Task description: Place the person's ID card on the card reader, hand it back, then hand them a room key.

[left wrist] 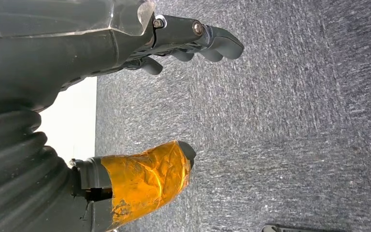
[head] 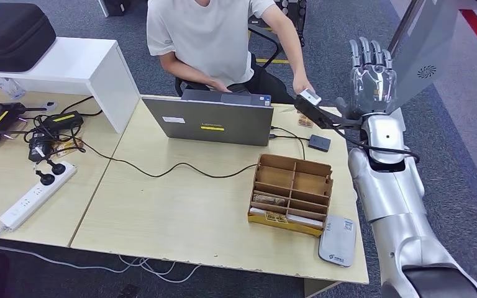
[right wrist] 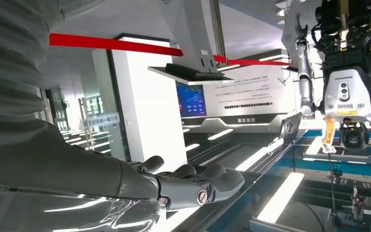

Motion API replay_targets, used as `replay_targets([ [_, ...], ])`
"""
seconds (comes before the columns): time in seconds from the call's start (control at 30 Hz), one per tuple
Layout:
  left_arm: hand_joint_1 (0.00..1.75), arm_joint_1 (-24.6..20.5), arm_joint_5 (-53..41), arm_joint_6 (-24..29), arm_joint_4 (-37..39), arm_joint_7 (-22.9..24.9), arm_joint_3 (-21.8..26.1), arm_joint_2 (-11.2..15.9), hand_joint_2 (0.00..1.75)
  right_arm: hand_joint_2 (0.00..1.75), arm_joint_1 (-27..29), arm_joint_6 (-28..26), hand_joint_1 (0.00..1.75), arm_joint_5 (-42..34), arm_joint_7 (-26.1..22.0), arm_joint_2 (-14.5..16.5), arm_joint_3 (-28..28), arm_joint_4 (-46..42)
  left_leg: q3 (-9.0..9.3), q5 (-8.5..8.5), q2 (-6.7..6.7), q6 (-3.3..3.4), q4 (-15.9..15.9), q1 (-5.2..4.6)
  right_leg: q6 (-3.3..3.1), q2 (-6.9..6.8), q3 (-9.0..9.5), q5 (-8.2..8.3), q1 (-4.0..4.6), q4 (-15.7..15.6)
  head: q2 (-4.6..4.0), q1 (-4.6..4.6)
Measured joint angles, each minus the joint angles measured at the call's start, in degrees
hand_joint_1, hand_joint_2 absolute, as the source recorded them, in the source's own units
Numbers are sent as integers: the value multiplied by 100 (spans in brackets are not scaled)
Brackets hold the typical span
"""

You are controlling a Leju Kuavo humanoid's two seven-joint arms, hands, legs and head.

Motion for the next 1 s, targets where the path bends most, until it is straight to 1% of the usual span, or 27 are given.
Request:
replay_targets([
  [0.13, 0, 3, 11, 54, 0, 30, 0, 0, 175, 175, 141, -141, 0, -95, -307, -1, -17, -118, 0, 0, 0, 0, 0, 0, 0, 0, -1, 0, 0, 0, 0, -1],
  [0.23, 0, 6, 79, 106, 0, 60, 1, -4, 175, 175, 497, -320, 0, -332, -798, -11, -14, -533, 1, -1, -2, -1, 0, 0, 1, -1, -1, -1, 1, -1, 0, 0],
  [0.33, 0, 15, 212, 171, 0, 99, 15, -17, 175, 175, 1151, -306, 0, -791, -1332, -63, 49, -1355, 0, -5, -7, -2, -1, 1, 1, -5, -2, -7, 2, -3, 0, -1],
  [0.43, 0, 30, 351, 233, 0, 169, 82, -51, 175, 175, 2128, -125, 0, -1399, -1690, -208, 244, -2551, -4, -16, -17, -1, -2, 1, 0, -16, -1, -18, 3, -5, 0, 1],
  [0.5, 0, 45, 392, 256, 0, 196, 137, -63, 175, 175, 2705, -35, 0, -1593, -1766, -312, 402, -3269, -8, -23, -13, -2, -3, 1, -1, -13, -4, -20, 2, -4, 0, -2],
  [0.6, 0, 44, 404, 273, 0, 198, 191, -69, 175, 175, 3148, 41, 0, -1658, -1759, -429, 542, -3930, -7, -28, -6, -5, -3, 1, -1, -6, -8, -22, 2, -4, 0, -1],
  [0.77, 0, 44, 404, 278, 0, 200, 230, -87, 175, 175, 3384, 76, 0, -1673, -1740, -554, 644, -4478, -6, -27, -6, -6, -3, 1, -1, -5, -7, -20, 2, -5, 0, -1],
  [1.0, 0, 44, 404, 281, 0, 201, 245, -95, 175, 175, 3481, 92, 0, -1675, -1737, -628, 710, -4734, -5, -22, -6, -5, -3, 1, -4, -5, -6, -17, 2, -3, 0, -1],
])
